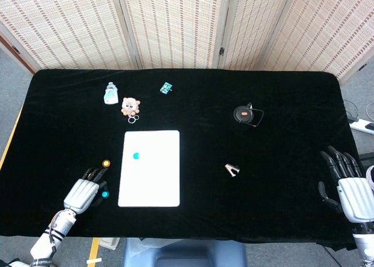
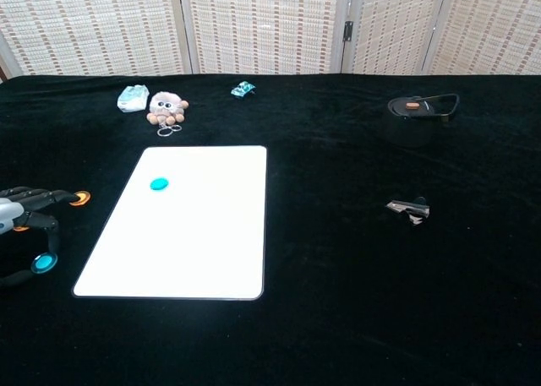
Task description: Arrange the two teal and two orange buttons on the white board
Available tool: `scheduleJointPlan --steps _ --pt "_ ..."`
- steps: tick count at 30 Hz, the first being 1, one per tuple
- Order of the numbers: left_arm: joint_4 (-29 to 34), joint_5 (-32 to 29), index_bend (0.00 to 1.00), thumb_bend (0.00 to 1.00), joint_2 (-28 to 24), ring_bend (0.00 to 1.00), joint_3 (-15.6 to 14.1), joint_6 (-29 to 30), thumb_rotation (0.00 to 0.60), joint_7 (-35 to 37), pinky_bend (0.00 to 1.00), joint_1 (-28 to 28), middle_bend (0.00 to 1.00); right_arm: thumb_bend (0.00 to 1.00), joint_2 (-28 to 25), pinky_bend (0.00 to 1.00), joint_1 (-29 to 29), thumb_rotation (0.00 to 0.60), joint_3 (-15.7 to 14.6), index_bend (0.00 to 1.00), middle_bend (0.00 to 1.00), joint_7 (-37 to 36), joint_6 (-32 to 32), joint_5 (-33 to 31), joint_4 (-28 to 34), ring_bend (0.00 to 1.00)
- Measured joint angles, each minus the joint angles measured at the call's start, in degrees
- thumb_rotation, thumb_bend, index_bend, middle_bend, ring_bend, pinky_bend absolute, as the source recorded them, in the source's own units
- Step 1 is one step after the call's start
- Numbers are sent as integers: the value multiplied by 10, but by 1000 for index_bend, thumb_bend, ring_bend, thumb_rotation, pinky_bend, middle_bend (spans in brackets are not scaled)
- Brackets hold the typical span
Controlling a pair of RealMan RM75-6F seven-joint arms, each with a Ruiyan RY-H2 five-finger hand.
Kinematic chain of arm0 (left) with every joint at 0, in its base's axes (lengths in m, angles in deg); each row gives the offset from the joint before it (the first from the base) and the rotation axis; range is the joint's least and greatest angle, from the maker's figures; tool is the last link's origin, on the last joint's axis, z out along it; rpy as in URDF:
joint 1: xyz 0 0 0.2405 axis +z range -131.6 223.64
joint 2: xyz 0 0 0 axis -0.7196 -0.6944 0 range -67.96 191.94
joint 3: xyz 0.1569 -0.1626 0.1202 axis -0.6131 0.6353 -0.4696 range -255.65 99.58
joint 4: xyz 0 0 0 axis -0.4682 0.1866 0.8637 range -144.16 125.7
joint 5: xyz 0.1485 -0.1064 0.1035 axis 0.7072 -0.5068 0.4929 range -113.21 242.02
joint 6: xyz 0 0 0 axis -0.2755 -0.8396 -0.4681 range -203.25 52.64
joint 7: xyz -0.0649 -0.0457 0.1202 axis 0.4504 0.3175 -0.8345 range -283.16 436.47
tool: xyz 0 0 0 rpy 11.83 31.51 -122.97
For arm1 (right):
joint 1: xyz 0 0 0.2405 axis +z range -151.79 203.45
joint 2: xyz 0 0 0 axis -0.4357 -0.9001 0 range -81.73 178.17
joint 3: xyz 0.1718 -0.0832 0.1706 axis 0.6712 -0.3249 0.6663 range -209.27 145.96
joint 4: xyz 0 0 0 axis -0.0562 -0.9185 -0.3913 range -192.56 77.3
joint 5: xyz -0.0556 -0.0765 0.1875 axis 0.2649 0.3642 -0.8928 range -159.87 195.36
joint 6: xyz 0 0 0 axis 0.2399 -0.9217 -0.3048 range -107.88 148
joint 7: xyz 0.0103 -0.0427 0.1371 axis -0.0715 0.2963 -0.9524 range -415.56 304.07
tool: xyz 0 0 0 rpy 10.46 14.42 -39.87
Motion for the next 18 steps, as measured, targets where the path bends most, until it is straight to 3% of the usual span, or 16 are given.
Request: scheduleJointPlan --steps 7,18 --pt "29 5 501 450 -16 0 21 1 600 4 0 -18 74 589 0 0 1 546 1 0 0 0 1 1 0 39" --pt "61 -37 498 462 -11 0 97 -67 600 -33 0 -101 74 589 0 0 3 547 1 0 0 -5 4 -2 -3 38"
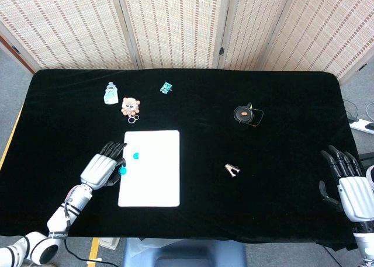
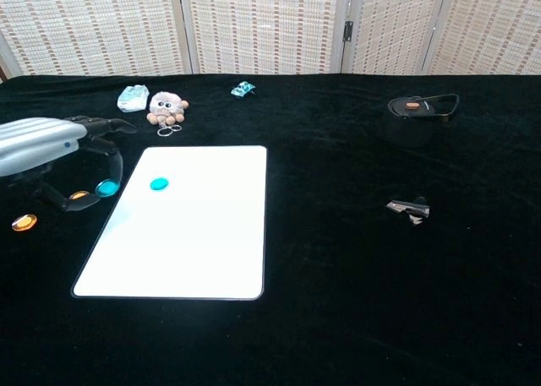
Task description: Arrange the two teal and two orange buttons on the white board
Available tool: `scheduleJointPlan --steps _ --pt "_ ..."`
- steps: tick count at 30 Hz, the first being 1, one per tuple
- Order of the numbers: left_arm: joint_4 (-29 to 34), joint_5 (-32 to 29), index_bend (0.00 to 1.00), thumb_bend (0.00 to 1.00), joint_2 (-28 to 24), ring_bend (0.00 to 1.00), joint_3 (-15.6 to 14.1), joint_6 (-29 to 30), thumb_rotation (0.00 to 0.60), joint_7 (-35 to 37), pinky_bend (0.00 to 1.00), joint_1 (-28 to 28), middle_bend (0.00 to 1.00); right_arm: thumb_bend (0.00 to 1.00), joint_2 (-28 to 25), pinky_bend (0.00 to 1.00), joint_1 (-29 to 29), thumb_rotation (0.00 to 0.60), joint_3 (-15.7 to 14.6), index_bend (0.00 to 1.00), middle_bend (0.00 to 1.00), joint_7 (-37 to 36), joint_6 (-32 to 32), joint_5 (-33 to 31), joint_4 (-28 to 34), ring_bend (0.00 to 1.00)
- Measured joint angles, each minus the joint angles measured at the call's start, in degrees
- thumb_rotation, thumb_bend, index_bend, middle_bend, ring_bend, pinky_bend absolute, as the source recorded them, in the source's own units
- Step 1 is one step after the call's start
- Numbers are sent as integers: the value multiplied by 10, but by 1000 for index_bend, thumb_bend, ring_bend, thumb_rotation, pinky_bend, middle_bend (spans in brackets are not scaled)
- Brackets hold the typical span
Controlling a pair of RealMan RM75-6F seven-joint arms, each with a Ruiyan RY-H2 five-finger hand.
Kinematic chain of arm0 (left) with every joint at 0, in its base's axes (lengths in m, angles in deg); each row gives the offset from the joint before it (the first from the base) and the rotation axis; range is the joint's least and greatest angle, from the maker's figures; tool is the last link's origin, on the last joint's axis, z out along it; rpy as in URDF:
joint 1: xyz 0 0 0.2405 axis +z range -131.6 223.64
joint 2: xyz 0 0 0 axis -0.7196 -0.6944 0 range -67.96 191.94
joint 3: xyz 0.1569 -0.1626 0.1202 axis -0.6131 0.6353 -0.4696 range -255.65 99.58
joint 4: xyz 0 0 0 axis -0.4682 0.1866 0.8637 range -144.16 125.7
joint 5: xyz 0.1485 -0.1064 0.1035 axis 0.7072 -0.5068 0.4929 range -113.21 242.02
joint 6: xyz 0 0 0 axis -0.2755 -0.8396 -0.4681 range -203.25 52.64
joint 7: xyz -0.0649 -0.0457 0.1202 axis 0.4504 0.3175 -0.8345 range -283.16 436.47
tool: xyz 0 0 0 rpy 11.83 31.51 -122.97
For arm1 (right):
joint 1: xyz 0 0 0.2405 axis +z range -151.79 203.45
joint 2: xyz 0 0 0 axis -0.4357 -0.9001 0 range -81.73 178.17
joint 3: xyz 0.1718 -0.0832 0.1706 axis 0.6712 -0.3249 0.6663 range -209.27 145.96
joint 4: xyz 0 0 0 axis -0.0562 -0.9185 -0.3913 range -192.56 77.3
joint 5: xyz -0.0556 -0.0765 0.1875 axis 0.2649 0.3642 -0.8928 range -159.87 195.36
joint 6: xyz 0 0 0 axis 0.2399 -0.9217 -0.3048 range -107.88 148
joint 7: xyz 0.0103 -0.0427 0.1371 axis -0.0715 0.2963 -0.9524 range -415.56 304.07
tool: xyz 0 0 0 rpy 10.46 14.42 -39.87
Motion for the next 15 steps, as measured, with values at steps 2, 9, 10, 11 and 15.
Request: scheduleJointPlan --steps 2,9,10,11,15 --pt "-1 -18 494 462 10 0 14 -19 600 -16 0 -19 74 589 0 0 0 547 0 0 0 0 0 0 -1 39" --pt "-17 -81 481 462 45 0 49 -77 600 -62 0 -74 74 588 0 0 -1 545 1 0 0 -4 2 -7 -5 36" --pt "-21 -90 479 462 49 0 52 -83 600 -67 0 -80 74 588 0 0 -1 546 1 0 0 -5 3 -7 -6 36" --pt "-26 -101 478 462 54 0 55 -91 600 -75 0 -88 74 588 0 0 0 546 2 0 0 -5 3 -7 -7 36" --pt "-43 -138 476 462 72 0 64 -114 600 -97 0 -111 74 589 1 0 2 545 2 0 0 -6 7 -10 -8 36"
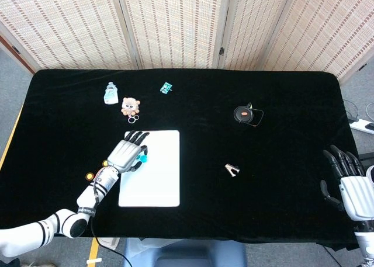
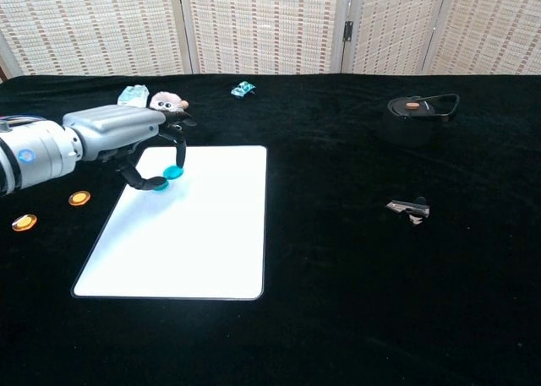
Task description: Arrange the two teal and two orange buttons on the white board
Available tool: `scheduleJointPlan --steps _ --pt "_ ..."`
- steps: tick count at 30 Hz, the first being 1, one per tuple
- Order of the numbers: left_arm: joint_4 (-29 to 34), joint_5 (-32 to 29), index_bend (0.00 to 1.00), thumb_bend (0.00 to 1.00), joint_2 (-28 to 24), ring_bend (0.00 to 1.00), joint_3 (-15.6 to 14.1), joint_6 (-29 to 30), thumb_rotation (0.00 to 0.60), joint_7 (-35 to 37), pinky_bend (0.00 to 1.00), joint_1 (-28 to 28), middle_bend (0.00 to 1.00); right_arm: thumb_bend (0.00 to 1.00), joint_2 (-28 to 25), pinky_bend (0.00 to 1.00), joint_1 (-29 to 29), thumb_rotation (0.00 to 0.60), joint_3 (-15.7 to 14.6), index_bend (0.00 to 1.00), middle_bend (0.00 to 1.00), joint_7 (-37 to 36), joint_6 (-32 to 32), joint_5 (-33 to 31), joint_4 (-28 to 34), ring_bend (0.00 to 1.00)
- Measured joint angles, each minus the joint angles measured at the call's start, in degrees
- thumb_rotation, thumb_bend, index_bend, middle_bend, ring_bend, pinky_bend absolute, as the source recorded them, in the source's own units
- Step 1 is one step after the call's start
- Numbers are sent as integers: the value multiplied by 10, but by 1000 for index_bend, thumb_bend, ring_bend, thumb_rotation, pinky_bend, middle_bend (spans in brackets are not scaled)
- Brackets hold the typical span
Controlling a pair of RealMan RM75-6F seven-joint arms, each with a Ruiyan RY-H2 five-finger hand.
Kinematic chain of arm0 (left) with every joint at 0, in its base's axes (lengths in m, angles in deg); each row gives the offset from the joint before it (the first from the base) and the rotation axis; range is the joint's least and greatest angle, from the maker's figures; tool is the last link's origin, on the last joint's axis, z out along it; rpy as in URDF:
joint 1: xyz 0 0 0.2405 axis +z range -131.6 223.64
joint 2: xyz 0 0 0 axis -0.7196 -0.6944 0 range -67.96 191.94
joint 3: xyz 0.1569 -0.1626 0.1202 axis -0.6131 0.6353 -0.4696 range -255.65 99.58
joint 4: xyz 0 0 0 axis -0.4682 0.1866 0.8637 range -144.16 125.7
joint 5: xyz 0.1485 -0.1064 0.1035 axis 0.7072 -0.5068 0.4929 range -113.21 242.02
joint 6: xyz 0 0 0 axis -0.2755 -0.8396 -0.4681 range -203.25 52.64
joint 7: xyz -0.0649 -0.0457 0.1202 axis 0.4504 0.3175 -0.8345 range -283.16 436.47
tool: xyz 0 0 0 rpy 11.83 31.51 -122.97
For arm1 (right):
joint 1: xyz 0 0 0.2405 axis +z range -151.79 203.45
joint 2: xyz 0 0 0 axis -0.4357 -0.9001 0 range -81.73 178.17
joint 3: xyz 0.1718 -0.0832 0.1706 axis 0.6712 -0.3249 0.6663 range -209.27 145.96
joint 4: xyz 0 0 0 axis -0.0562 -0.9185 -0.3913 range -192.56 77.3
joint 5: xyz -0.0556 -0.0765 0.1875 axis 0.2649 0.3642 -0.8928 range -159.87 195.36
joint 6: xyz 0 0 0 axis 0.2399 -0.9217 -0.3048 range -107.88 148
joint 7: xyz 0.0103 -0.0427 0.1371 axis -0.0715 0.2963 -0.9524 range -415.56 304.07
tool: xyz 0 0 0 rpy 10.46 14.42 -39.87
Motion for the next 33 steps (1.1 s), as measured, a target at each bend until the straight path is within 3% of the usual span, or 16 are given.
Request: scheduleJointPlan --steps 11,24,33 --pt "-46 -78 471 462 41 0 3 -29 600 -37 0 -43 74 589 -2 0 -1 546 1 0 0 1 1 -4 1 34" --pt "-69 -103 451 462 55 0 -11 -26 600 -38 0 -55 74 589 -3 0 -4 546 1 0 0 2 -1 -6 2 33" --pt "-70 -106 336 460 56 0 -18 -19 600 -36 0 -59 74 589 -4 0 -6 547 1 0 0 2 -5 -6 3 31"
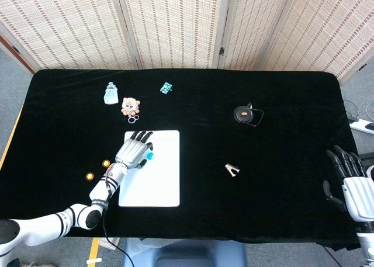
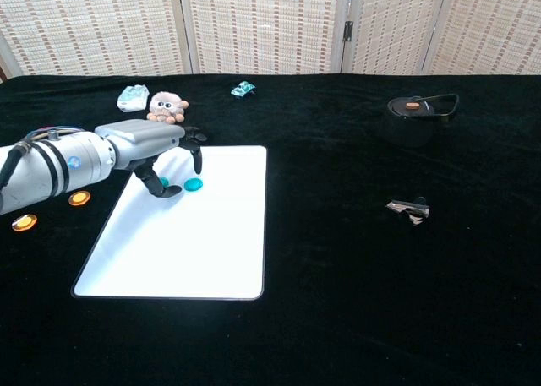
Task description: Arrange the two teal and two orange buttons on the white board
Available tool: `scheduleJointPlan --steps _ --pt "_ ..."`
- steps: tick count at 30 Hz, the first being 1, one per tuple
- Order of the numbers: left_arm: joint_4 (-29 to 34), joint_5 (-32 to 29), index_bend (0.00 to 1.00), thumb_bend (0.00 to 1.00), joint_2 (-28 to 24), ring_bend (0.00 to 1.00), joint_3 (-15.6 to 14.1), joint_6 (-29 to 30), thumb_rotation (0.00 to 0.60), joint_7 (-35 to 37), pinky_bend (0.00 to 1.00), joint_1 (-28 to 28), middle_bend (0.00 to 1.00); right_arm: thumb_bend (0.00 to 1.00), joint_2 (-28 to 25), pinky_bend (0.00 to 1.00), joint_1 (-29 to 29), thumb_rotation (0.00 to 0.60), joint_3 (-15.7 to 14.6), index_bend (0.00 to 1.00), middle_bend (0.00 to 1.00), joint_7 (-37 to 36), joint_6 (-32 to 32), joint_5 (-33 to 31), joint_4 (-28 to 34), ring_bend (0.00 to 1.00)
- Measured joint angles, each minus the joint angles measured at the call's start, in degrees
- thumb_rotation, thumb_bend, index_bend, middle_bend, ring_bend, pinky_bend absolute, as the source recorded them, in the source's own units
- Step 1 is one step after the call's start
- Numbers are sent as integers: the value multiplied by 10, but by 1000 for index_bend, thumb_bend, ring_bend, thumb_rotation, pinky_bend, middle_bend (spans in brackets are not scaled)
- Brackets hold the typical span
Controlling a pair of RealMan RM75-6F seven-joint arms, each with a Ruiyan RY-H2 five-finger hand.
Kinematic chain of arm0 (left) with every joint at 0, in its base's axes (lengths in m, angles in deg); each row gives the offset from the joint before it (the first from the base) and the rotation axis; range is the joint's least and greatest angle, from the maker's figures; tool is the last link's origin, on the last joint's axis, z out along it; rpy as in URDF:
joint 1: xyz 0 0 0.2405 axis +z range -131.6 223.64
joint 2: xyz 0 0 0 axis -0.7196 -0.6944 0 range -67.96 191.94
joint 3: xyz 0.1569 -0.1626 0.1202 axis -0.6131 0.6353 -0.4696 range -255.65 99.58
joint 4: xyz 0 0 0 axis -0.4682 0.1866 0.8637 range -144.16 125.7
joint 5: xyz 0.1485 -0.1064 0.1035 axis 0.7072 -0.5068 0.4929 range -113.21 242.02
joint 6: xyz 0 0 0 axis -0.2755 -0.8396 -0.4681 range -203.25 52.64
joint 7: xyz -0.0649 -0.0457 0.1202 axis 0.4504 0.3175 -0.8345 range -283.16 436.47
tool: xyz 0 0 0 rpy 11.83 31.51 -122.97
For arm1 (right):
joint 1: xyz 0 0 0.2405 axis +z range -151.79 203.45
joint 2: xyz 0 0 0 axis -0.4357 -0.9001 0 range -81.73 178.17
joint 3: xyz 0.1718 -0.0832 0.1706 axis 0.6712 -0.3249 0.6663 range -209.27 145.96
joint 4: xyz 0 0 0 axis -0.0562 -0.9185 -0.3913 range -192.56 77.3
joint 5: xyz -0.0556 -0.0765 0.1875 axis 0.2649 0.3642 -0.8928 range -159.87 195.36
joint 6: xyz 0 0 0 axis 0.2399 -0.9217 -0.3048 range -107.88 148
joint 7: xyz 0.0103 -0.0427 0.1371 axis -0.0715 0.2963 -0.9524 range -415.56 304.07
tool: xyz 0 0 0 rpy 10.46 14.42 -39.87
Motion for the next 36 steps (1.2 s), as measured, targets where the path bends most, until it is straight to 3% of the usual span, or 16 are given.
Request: scheduleJointPlan --steps 4,10,18,26,36 --pt "10 4 299 460 -6 0 0 7 600 8 0 3 70 589 -1 0 -3 546 0 0 0 -3 -4 -1 -1 30" --pt "46 23 336 460 -44 0 -2 42 600 41 0 27 70 589 -1 0 -3 546 1 0 0 -6 -6 2 -2 31" --pt "70 47 373 461 -100 0 -31 90 600 95 0 92 70 589 4 0 1 546 0 0 0 -7 -2 8 -5 32" --pt "26 62 381 461 -95 0 -61 100 600 128 0 132 70 588 5 0 9 546 0 0 0 1 4 16 0 34" --pt "-24 80 388 461 -69 0 -68 95 600 154 0 150 70 589 1 0 6 547 -1 0 0 12 1 15 13 31"
